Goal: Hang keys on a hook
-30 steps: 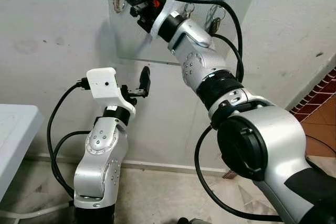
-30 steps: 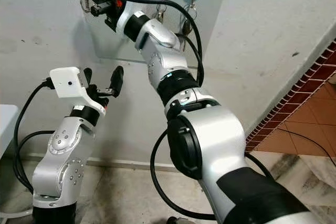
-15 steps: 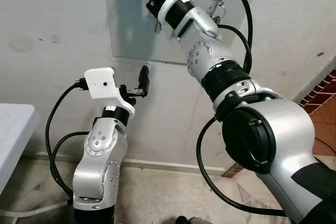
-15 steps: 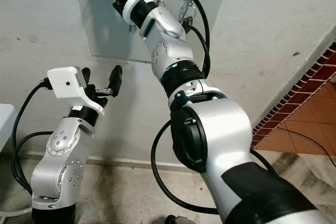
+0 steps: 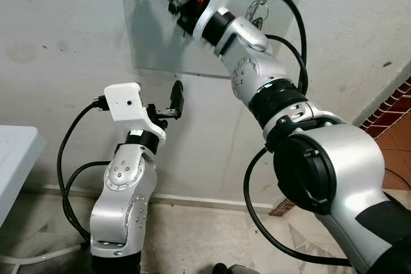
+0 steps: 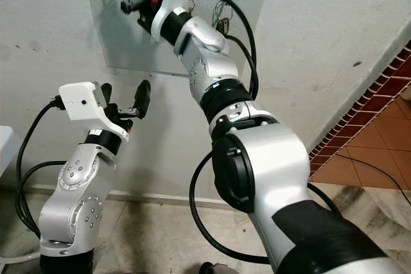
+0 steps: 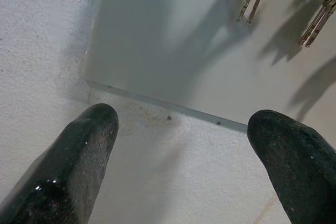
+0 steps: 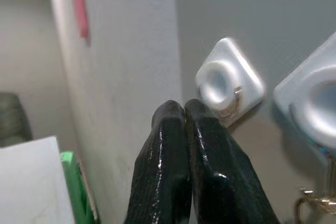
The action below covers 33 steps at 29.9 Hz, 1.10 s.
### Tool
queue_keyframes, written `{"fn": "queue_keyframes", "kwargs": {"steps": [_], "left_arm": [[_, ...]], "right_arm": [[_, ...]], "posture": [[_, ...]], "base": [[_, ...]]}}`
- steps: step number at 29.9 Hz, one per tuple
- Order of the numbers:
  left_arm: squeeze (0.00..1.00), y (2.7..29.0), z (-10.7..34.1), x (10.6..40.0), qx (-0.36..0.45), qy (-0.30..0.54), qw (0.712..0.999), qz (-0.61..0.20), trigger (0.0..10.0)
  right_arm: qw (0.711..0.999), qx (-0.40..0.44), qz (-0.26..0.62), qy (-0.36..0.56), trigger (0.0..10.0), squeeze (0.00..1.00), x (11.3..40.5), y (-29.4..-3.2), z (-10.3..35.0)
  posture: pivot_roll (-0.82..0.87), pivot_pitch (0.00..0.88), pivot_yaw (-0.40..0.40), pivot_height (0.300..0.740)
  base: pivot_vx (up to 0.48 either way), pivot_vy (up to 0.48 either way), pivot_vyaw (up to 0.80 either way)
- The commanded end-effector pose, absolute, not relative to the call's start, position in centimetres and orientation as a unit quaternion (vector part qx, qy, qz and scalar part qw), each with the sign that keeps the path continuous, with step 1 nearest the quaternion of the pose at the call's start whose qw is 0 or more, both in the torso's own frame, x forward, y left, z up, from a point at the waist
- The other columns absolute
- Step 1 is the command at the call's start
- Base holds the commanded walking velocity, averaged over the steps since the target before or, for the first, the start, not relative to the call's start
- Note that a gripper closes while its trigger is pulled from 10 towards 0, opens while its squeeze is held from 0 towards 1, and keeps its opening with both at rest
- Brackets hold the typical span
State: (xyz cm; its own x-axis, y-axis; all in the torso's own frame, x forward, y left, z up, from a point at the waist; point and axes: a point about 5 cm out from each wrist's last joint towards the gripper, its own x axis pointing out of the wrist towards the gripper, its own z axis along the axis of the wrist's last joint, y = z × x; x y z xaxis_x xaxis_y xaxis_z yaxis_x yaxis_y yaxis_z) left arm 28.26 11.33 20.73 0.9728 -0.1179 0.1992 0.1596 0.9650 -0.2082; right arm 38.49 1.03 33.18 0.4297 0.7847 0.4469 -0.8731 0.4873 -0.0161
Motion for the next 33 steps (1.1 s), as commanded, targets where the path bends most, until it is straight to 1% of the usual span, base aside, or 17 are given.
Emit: {"fn": "queue_keyframes", "kwargs": {"steps": [1,20,21,22,24,28,31,33], "left_arm": [[0.0,11.1,20.9,28.1,-0.116,-0.093,0.986,-0.072,10.0],[0.0,11.1,20.9,28.1,-0.121,-0.092,0.986,-0.071,10.0],[0.0,11.1,20.9,28.1,-0.121,-0.092,0.986,-0.071,10.0],[0.0,11.1,20.9,28.1,-0.121,-0.092,0.986,-0.071,10.0],[0.0,11.1,20.8,28.1,-0.12,-0.092,0.986,-0.071,10.0],[0.0,11.1,20.8,28.1,-0.119,-0.092,0.986,-0.07,10.0],[0.0,11.2,20.7,28.2,-0.119,-0.091,0.986,-0.068,10.0],[0.0,11.2,20.7,28.2,-0.118,-0.09,0.987,-0.067,10.0]], "right_arm": [[0.833,0.091,0.51,-0.194,10.0,0.0,38.3,1.3,33.0],[0.833,0.067,0.523,-0.168,10.0,0.0,38.4,1.2,31.5],[0.833,0.069,0.524,-0.166,10.0,0.81,38.4,1.2,31.4],[0.832,0.076,0.525,-0.164,10.0,1.0,38.4,1.2,31.2],[0.831,0.079,0.525,-0.163,10.0,1.0,38.4,1.2,31.0],[0.839,0.088,0.512,-0.16,10.0,1.0,38.5,0.9,30.4],[0.85,0.093,0.494,-0.156,10.0,1.0,38.8,0.4,29.3],[0.852,0.091,0.492,-0.155,10.0,1.0,38.8,0.4,29.2]], "posture": [[0.08,0.113,-0.108,0.74],[0.08,0.11,-0.109,0.74],[0.08,0.11,-0.109,0.74],[0.08,0.109,-0.108,0.74],[0.08,0.107,-0.108,0.74],[0.08,0.106,-0.109,0.74],[0.08,0.106,-0.108,0.74],[0.08,0.105,-0.106,0.74]], "base": [[0.0,0.0,0.0],[0.0,0.0,0.0],[0.0,0.0,0.0],[0.0,0.0,0.0],[0.0,0.0,0.0],[0.0,0.0,0.0],[0.0,0.0,0.0],[0.0,0.0,0.0]]}}
